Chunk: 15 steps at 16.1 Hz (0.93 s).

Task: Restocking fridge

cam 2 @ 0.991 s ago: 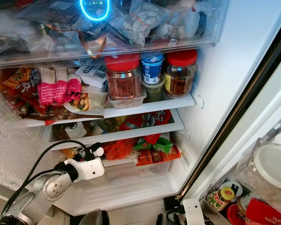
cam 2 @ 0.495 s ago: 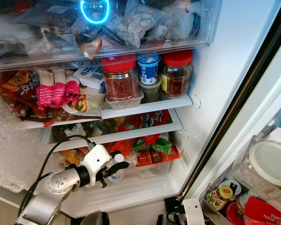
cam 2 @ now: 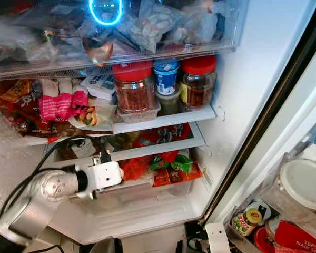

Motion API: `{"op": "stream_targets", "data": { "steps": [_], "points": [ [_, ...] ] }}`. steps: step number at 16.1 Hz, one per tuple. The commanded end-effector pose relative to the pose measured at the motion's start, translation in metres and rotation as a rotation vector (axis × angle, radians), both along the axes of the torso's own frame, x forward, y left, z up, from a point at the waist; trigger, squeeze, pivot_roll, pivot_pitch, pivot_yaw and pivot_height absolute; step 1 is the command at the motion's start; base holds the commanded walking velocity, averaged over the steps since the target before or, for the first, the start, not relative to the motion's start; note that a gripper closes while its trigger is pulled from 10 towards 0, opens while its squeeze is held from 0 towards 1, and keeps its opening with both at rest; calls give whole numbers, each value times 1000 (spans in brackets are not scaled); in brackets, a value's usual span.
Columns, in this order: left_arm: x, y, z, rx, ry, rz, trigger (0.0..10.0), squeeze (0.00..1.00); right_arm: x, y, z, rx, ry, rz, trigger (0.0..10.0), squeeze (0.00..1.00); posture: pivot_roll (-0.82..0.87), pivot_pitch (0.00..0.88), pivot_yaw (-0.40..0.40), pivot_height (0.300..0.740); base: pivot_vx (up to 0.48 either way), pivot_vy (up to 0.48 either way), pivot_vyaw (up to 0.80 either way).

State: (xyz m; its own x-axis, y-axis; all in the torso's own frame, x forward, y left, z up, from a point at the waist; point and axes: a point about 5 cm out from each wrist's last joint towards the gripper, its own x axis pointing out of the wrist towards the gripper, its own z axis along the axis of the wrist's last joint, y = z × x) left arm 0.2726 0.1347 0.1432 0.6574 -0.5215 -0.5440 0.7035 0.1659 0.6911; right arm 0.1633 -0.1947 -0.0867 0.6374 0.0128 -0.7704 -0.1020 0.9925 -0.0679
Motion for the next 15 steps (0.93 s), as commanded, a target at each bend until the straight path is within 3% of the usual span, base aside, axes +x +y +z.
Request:
{"op": "stream_targets", "data": {
  "steps": [1,3,5,7,9,13,15],
  "points": [
    [5,6,0,98,-92,11,10000,0,-50,6,-21,3,209,-2,10000,0,-75,102,65,637,0,0,0],
    [19,23,2,161,-232,140,10000,0,-49,6,-21,3,205,-6,10000,0,-70,103,67,637,0,0,0],
    [26,36,0,165,-308,237,10000,0,-49,7,-21,4,204,-8,10000,0,-69,103,69,637,0,0,0],
    [24,39,-12,137,-358,248,10000,0,-49,8,-21,6,203,-8,10000,0,-72,103,73,637,0,0,0],
    [15,39,-39,74,-345,266,10000,0,-49,8,-21,7,200,-14,10000,0,-78,104,76,637,0,0,0],
    [9,47,-63,104,-407,274,10000,0,-48,8,-21,2,195,-19,10000,0,-83,108,76,637,0,0,0],
    [9,54,-77,92,-434,331,10000,0,-48,8,-21,0,193,-21,10000,0,-92,109,75,637,0,0,0]
  ]
}}
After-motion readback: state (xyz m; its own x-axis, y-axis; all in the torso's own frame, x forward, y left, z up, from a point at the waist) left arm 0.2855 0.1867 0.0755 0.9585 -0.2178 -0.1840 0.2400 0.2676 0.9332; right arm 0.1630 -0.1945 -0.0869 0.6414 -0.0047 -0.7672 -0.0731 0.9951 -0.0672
